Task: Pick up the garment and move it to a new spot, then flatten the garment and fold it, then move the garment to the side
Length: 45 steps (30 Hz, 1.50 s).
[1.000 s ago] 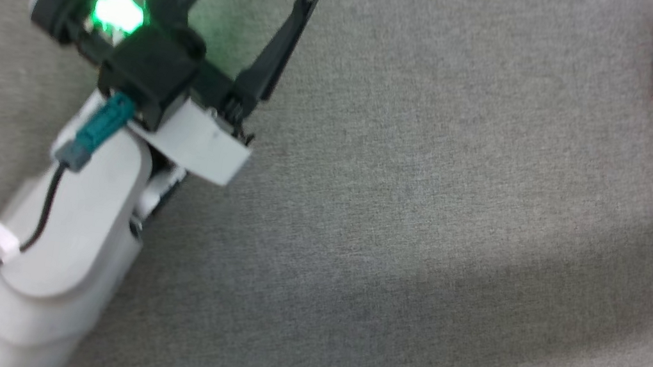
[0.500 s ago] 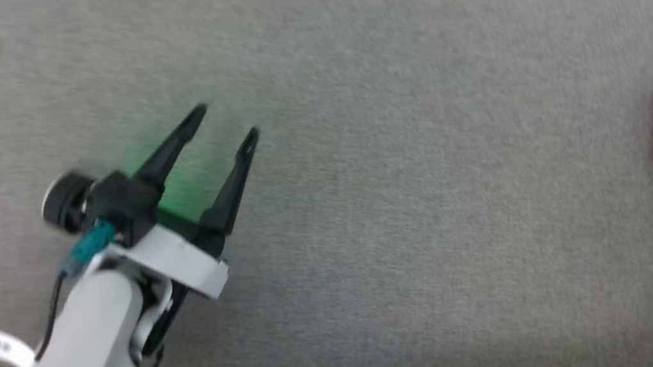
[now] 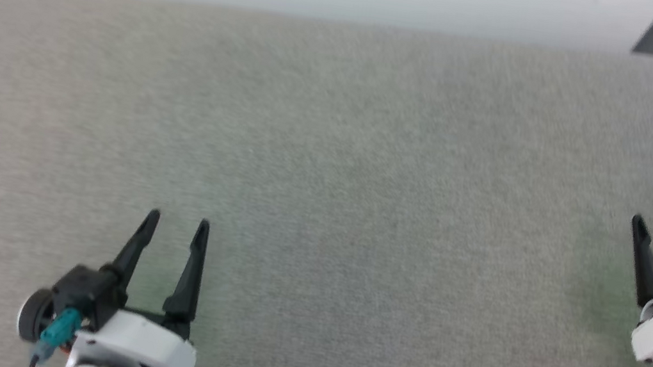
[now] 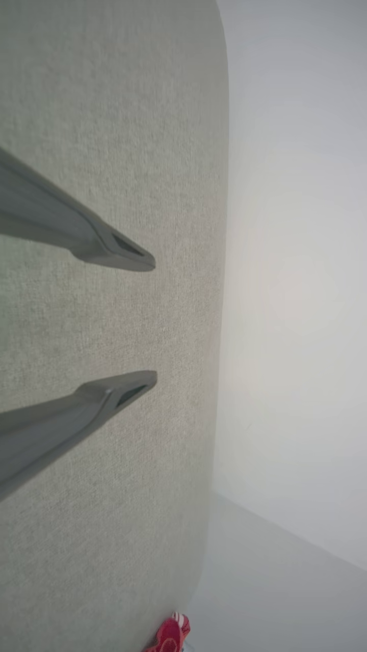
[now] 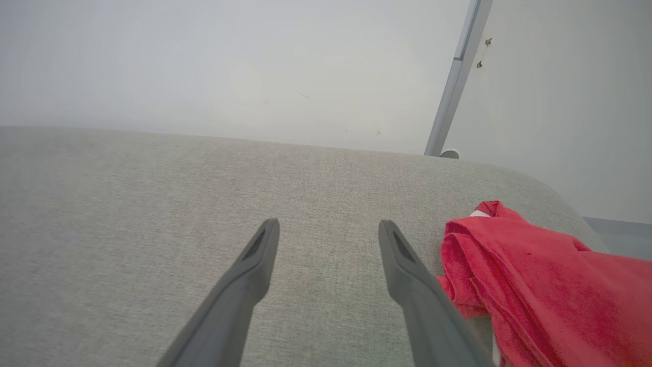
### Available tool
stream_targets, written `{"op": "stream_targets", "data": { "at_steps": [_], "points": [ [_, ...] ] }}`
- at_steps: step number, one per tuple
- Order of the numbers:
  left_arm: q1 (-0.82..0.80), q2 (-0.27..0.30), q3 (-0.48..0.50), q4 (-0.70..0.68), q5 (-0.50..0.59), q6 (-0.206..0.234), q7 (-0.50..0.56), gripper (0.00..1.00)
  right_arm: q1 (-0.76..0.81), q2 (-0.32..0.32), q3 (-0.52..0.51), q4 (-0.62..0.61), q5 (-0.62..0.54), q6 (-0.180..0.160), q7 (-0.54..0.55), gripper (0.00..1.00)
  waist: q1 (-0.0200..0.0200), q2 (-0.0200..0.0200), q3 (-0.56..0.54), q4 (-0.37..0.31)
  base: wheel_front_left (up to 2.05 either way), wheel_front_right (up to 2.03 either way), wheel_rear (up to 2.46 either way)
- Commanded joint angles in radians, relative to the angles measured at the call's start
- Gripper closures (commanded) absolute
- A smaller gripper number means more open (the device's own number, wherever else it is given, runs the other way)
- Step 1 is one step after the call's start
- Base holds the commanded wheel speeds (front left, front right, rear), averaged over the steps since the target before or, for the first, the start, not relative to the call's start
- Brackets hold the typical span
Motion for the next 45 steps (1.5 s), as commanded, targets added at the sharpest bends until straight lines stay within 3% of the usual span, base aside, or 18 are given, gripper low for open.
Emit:
{"op": "stream_targets", "data": {
  "at_steps": [1,12,31,45],
  "points": [
    [0.035,-0.002,0.008,-0.002,0.003,-0.008,0.001,0.00,0.043,0.014,-0.023,-0.025,-0.008,-0.002,-0.004,0.00,0.0000,0.0000,-0.123,0.089,0.00,0.00,0.00],
    [0.134,0.011,0.011,-0.024,-0.032,-0.006,0.001,0.00,0.232,0.089,-0.108,-0.182,-0.030,-0.002,-0.004,0.00,0.0000,0.0000,-0.215,0.093,0.00,0.00,0.00],
    [0.252,0.032,0.019,-0.171,-0.027,-0.007,0.001,0.00,0.497,0.191,-0.296,-0.437,-0.077,-0.002,-0.004,0.00,0.0000,0.0000,-0.230,0.080,0.00,0.00,0.00],
    [0.284,0.026,0.031,-0.220,-0.038,-0.007,0.001,0.00,0.559,0.251,-0.361,-0.552,-0.097,-0.002,0.031,0.00,0.0000,0.0000,-0.213,0.091,0.00,0.00,0.00]
  ]
}}
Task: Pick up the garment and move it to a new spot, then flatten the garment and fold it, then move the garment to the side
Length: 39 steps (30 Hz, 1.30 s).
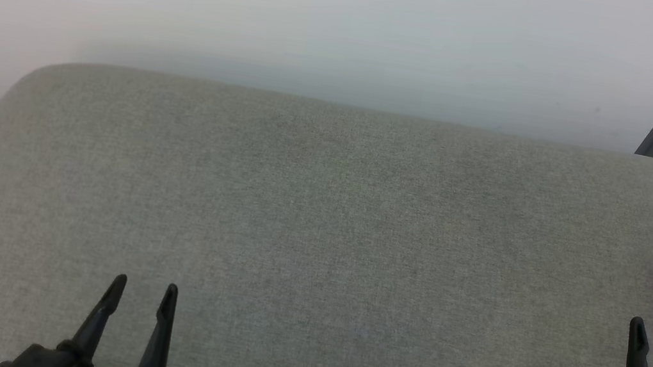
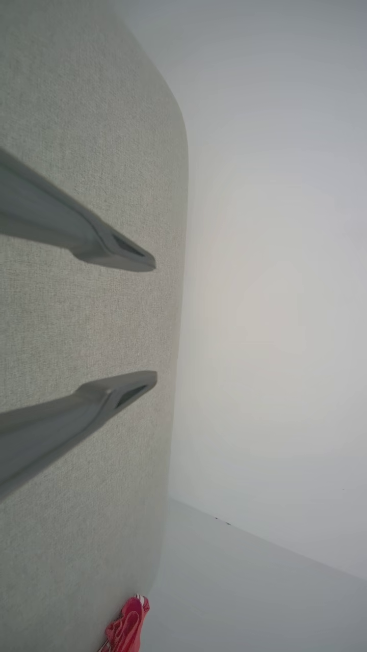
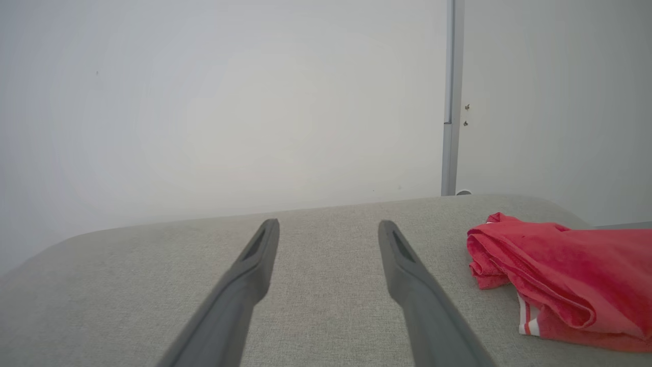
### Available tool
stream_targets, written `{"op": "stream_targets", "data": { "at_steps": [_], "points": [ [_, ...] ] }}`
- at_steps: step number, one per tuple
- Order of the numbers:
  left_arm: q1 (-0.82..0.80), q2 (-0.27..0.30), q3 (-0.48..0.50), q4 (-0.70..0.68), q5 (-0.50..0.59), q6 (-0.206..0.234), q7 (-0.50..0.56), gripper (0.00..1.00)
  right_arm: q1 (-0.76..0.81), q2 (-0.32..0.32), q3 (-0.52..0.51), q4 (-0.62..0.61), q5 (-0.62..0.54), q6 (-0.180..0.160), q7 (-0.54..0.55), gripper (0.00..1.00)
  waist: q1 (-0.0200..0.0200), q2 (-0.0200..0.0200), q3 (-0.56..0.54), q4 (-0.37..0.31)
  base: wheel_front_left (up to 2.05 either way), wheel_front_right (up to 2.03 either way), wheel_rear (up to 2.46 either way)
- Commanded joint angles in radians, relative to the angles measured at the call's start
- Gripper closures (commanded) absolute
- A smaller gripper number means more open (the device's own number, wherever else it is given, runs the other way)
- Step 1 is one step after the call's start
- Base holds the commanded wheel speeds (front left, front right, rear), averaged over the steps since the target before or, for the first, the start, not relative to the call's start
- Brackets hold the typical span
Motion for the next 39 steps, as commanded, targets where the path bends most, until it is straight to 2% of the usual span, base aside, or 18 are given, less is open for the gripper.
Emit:
{"op": "stream_targets", "data": {
  "at_steps": [1,22,23,27,39],
  "points": [
    [-0.001,-0.001,-0.001,0.003,-0.006,-0.004,0.001,0.00,0.005,0.005,-0.004,-0.007,-0.004,-0.002,0.004,0.00,0.0000,0.0000,0.000,0.000,0.00,0.00,0.00],
    [-0.011,0.004,0.012,0.006,0.003,-0.004,0.001,0.00,0.002,0.020,0.019,-0.029,0.002,-0.002,0.020,0.00,0.0000,0.0000,0.008,-0.003,0.00,0.00,0.00],
    [-0.006,0.003,0.010,0.008,0.000,0.000,0.000,1.00,0.001,0.019,0.017,-0.024,0.000,0.000,0.021,1.00,0.0000,0.0000,0.008,-0.003,0.00,0.00,0.00],
    [0.005,-0.004,0.003,0.042,-0.010,0.000,0.001,1.00,0.008,0.036,0.024,0.010,0.009,0.000,0.024,1.00,0.0000,0.0000,0.008,-0.003,0.00,0.00,0.00],
    [-0.035,-0.003,0.009,0.076,-0.246,0.001,0.049,1.00,-0.020,0.058,0.014,0.038,0.202,0.000,0.074,1.00,0.0000,0.0000,0.006,-0.007,0.00,0.00,0.00]
  ]
}}
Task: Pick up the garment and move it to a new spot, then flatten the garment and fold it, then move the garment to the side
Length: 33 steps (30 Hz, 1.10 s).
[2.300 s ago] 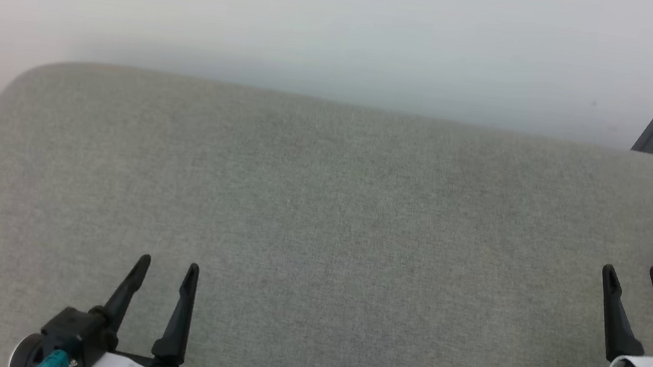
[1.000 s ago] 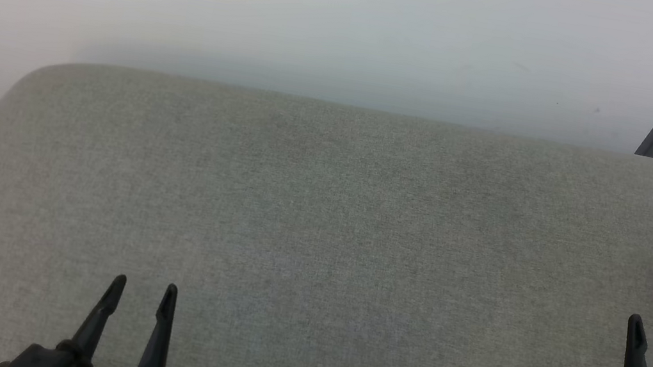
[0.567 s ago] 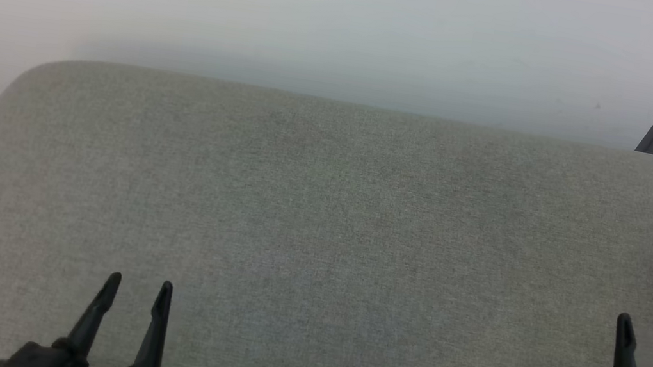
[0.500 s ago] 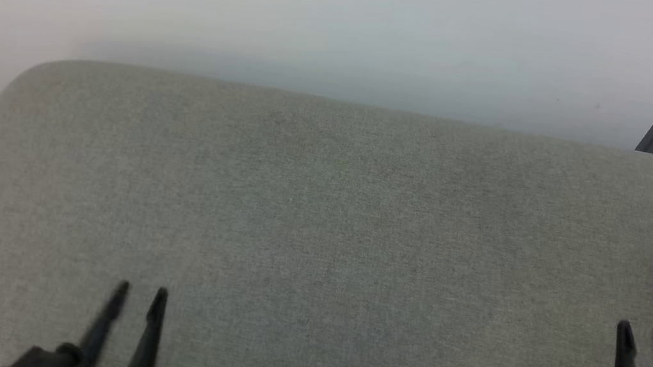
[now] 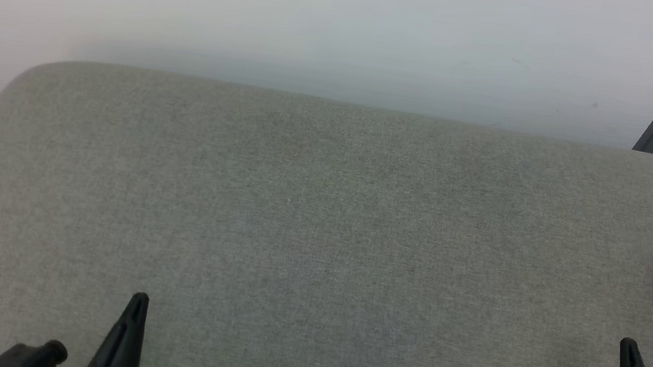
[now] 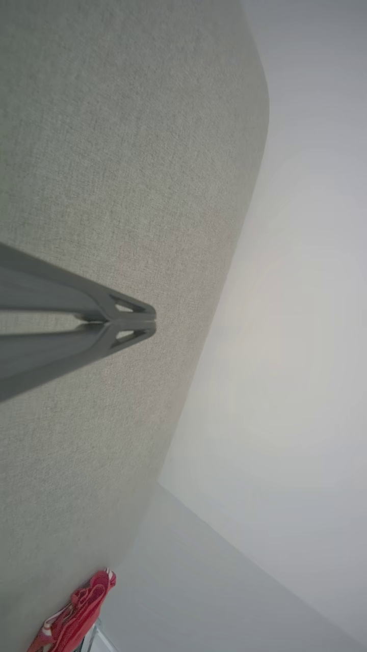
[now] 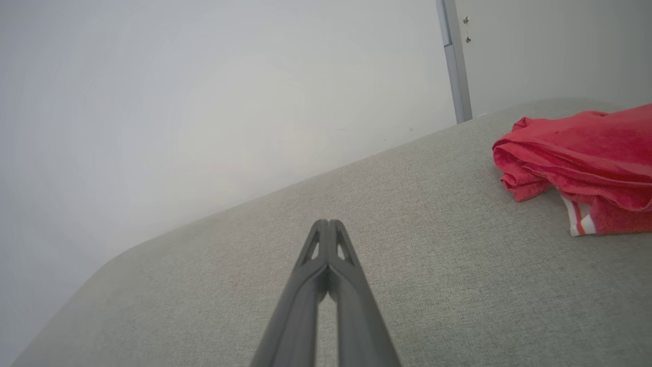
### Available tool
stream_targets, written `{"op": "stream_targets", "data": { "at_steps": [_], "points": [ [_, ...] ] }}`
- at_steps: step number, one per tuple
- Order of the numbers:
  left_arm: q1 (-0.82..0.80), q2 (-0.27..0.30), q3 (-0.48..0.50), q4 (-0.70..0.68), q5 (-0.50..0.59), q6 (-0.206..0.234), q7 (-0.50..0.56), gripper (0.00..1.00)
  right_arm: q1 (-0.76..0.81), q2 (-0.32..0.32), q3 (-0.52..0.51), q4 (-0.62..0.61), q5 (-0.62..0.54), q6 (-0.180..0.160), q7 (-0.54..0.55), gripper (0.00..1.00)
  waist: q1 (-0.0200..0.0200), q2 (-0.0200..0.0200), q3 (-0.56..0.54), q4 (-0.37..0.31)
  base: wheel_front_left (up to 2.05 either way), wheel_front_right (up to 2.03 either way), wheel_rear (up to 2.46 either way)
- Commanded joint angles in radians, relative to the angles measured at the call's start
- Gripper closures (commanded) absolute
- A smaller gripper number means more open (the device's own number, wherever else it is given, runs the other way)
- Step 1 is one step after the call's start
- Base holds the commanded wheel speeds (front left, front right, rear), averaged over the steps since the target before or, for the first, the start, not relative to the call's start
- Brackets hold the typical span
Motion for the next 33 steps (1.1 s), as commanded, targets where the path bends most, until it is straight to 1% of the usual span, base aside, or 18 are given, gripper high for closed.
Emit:
{"op": "stream_targets", "data": {
  "at_steps": [1,19,30,33],
  "points": [
    [-0.028,0.006,0.006,-0.004,-0.054,0.001,0.008,1.00,-0.030,0.000,-0.010,-0.008,0.047,0.000,0.011,1.00,0.0000,-0.0001,0.000,-0.001,0.00,0.00,0.00],
    [-0.081,0.003,0.018,0.045,-0.342,-0.001,0.071,1.00,-0.066,0.028,-0.024,0.027,0.287,0.000,0.074,1.00,0.0000,-0.0001,-0.003,-0.008,0.00,0.00,0.00],
    [-0.107,0.000,0.027,0.066,-0.489,-0.002,0.107,1.00,-0.082,0.044,-0.032,0.045,0.411,-0.001,0.107,1.00,0.0000,-0.0001,-0.004,-0.012,0.00,0.00,0.00],
    [-0.111,-0.001,0.029,0.069,-0.513,-0.002,0.113,1.00,-0.085,0.046,-0.034,0.049,0.433,-0.001,0.113,1.00,0.0000,-0.0001,-0.004,-0.012,0.00,0.00,0.00]
  ]
}}
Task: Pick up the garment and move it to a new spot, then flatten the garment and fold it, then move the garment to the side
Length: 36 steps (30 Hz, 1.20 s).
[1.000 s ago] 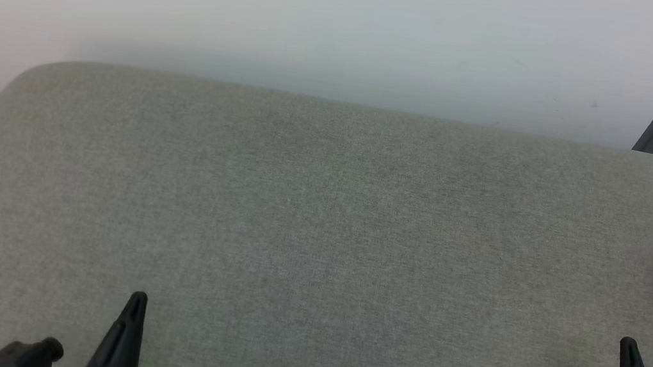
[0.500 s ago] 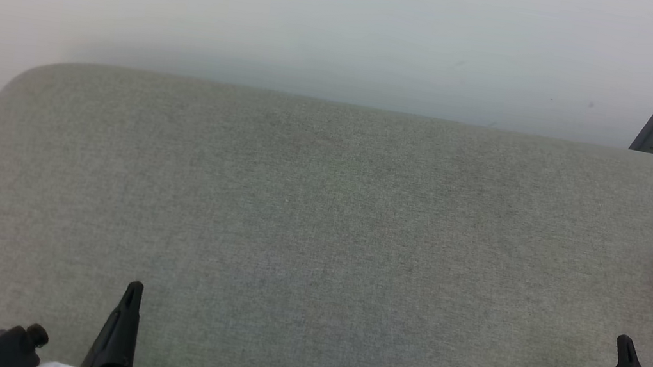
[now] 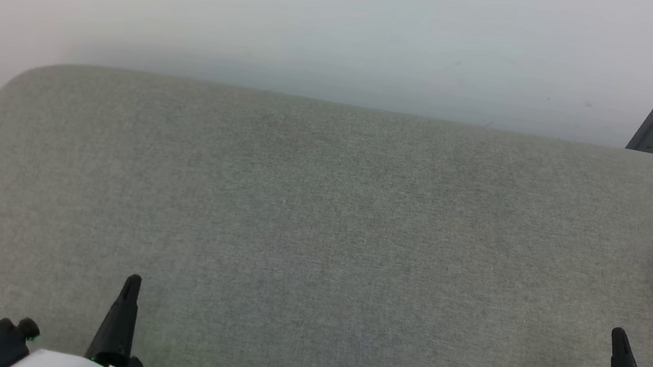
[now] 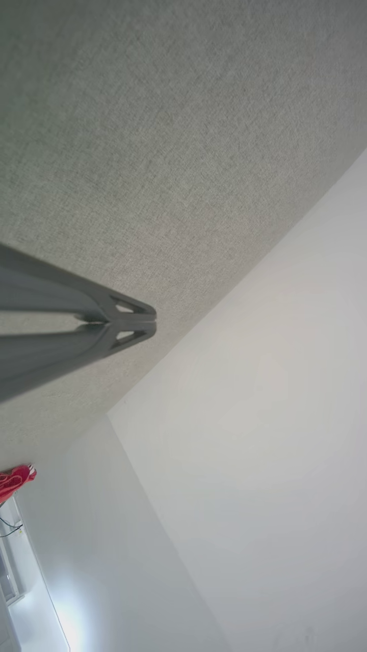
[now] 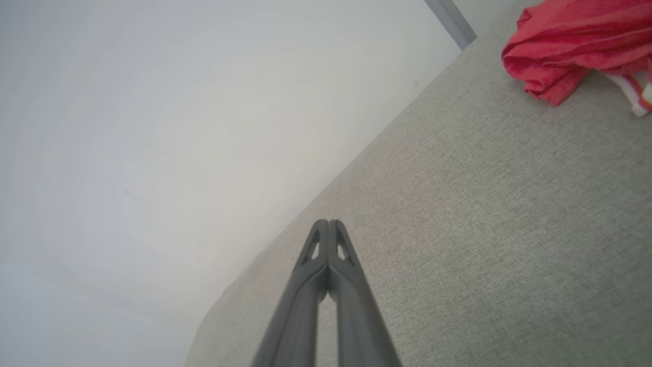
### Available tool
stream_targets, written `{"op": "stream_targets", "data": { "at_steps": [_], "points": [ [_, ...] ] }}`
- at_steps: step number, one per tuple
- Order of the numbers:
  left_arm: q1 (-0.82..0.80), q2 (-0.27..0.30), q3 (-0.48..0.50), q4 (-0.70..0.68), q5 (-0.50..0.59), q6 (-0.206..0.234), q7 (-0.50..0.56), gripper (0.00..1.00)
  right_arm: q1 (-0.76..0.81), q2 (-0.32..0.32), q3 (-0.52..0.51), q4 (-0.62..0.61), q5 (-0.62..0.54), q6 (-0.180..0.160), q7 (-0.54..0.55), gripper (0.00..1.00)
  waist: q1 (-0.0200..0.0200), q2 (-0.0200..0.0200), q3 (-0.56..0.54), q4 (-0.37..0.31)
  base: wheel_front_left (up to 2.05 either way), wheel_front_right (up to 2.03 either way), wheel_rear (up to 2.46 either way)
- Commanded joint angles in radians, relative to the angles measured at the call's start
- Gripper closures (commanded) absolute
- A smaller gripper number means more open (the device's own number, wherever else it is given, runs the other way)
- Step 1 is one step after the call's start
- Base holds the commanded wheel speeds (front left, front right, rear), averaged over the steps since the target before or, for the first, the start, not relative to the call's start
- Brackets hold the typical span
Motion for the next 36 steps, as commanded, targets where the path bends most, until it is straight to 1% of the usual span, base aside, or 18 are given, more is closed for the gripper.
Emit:
{"op": "stream_targets", "data": {
  "at_steps": [1,19,36],
  "points": [
    [-0.024,0.003,0.006,-0.006,-0.030,-0.002,0.006,1.00,-0.020,-0.002,-0.009,-0.006,0.031,0.000,0.005,1.00,0.0000,-0.0001,0.000,0.000,0.00,0.00,0.00],
    [-0.060,-0.005,0.023,0.025,-0.229,-0.003,0.058,1.00,-0.045,0.021,-0.020,0.020,0.200,-0.001,0.053,1.00,0.0000,-0.0001,-0.002,-0.007,0.00,0.00,0.00],
    [-0.089,-0.015,0.040,0.052,-0.386,-0.004,0.103,1.00,-0.065,0.039,-0.029,0.041,0.339,-0.001,0.091,1.00,0.0000,-0.0001,-0.004,-0.014,0.00,0.00,0.00]
  ]
}}
